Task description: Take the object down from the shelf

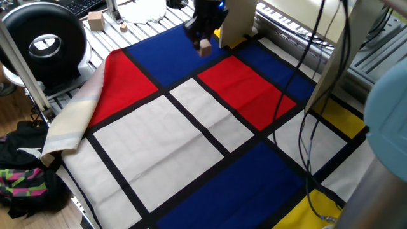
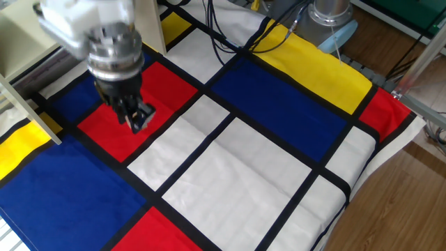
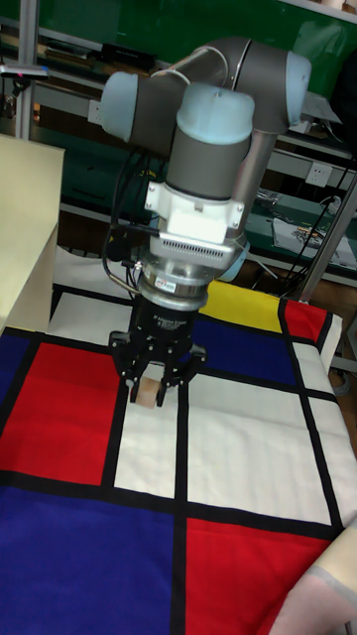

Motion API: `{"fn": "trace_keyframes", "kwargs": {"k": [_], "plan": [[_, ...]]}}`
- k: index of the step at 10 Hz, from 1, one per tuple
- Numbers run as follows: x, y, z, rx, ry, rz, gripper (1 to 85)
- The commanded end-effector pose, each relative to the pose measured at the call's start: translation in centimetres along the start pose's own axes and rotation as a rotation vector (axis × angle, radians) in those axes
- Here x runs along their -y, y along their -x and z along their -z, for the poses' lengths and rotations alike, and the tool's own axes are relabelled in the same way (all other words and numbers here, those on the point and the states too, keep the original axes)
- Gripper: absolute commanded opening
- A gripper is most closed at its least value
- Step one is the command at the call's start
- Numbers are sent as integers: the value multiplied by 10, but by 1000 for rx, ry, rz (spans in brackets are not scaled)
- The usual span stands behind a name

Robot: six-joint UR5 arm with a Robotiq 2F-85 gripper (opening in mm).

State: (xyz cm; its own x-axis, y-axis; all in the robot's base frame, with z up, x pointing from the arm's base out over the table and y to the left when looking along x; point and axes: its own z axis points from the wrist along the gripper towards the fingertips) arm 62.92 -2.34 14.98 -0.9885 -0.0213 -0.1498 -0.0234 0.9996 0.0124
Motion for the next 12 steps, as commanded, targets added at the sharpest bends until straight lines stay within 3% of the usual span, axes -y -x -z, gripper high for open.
{"fn": "trace_keyframes", "kwargs": {"k": [1,2,3,6,7,8,9,11,12], "plan": [[4,6,-12,7,-9,17,10],[6,5,-12,2,-16,16,10],[12,-3,-11,-28,-40,14,10],[9,-22,-10,-103,-26,-18,10],[7,-13,-11,-68,-19,0,10],[-3,-2,-12,-24,18,20,10],[-3,4,-12,-3,19,42,10],[-7,-3,-11,-30,35,49,10],[-7,1,-20,-37,37,47,10]]}}
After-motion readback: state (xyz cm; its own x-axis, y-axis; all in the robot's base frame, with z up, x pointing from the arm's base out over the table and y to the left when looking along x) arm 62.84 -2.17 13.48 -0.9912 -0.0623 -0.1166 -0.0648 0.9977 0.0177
